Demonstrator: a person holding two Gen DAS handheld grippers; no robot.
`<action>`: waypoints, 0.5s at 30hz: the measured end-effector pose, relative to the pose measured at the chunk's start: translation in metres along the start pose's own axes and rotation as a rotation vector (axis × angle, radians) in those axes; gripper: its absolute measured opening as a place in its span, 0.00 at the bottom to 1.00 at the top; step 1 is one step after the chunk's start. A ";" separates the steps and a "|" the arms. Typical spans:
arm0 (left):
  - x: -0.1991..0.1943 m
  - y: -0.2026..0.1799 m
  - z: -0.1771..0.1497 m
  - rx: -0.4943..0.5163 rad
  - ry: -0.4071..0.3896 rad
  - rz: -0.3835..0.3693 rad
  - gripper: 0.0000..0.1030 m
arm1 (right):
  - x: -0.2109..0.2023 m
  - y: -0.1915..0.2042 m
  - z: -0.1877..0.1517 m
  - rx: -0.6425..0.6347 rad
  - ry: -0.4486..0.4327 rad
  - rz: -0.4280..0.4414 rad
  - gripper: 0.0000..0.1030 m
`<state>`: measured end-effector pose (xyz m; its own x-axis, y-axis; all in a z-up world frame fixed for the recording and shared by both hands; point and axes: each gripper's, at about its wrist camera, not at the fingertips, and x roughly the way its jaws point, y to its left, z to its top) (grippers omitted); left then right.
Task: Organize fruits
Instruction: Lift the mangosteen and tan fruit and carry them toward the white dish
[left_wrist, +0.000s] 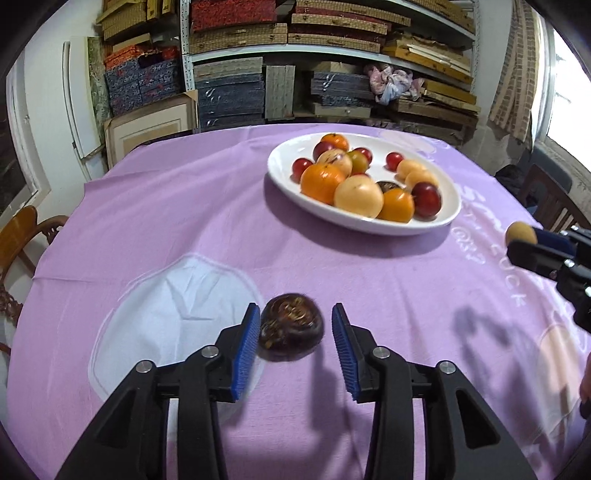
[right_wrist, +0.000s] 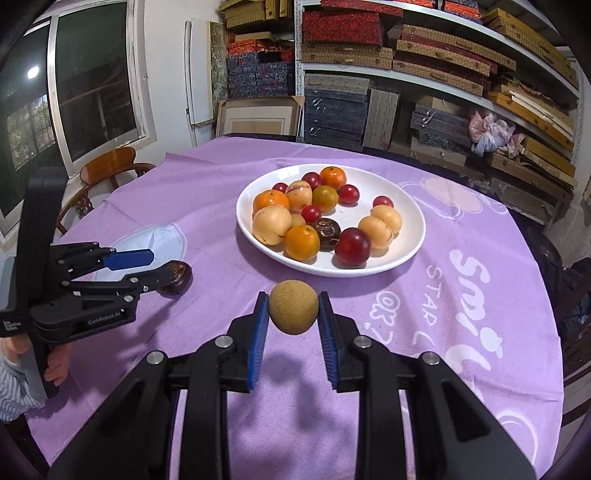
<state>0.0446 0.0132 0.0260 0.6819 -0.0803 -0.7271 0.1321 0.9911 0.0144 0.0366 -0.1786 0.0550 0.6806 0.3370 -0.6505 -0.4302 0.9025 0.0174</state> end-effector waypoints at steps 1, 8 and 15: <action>0.003 0.000 -0.001 0.002 0.005 -0.002 0.43 | 0.000 0.001 0.000 0.000 0.001 0.002 0.25; 0.017 -0.004 -0.003 0.026 0.008 0.029 0.47 | 0.003 0.001 -0.001 0.008 -0.003 0.005 0.25; 0.033 0.015 -0.003 -0.051 0.065 0.001 0.49 | 0.004 -0.001 -0.001 0.016 -0.003 0.009 0.25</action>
<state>0.0671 0.0261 -0.0001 0.6338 -0.0736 -0.7700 0.0934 0.9955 -0.0184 0.0388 -0.1784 0.0514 0.6782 0.3461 -0.6483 -0.4270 0.9035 0.0356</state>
